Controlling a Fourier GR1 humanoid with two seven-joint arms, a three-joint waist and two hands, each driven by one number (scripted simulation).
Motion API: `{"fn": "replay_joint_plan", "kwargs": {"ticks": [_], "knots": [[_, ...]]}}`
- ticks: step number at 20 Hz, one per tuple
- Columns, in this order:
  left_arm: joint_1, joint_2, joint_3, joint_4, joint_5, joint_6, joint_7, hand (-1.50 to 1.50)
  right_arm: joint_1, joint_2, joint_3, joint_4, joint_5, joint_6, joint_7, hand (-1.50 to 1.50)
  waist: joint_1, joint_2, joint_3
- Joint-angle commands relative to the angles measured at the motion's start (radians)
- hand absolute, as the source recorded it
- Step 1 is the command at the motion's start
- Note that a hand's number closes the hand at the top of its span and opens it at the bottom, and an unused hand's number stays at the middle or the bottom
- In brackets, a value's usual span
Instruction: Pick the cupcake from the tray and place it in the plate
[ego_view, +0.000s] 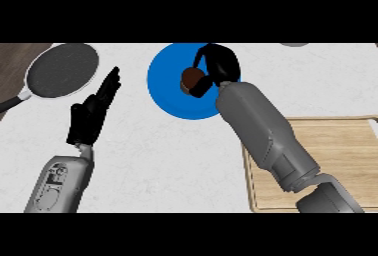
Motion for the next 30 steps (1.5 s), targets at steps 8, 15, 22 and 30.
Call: {"fn": "replay_joint_plan", "kwargs": {"ticks": [8, 15, 22, 30], "knots": [[0.015, -0.018, -0.016, 0.019, -0.009, -0.002, -0.031, 0.0, 0.015, 0.0, -0.074, 0.066, -0.266, -0.105, -0.221, -1.5, 0.02, 0.005, 0.002], [-0.033, 0.022, 0.038, 0.056, -0.001, -0.001, -0.011, 0.0, 0.008, 0.0, -0.199, 0.009, -0.452, -0.25, -0.334, -1.5, -0.028, -0.004, 0.001], [0.011, 0.04, 0.069, 0.002, 0.021, -0.005, 0.024, 0.0, 0.105, -0.057, -0.298, -0.017, -0.519, -0.239, -0.43, -1.5, -0.084, -0.022, 0.001], [0.098, 0.026, 0.045, -0.122, 0.01, 0.0, 0.087, 0.0, 0.258, -0.222, -0.317, -0.121, -0.564, -0.011, -0.468, -1.5, -0.098, -0.032, 0.0]]}}
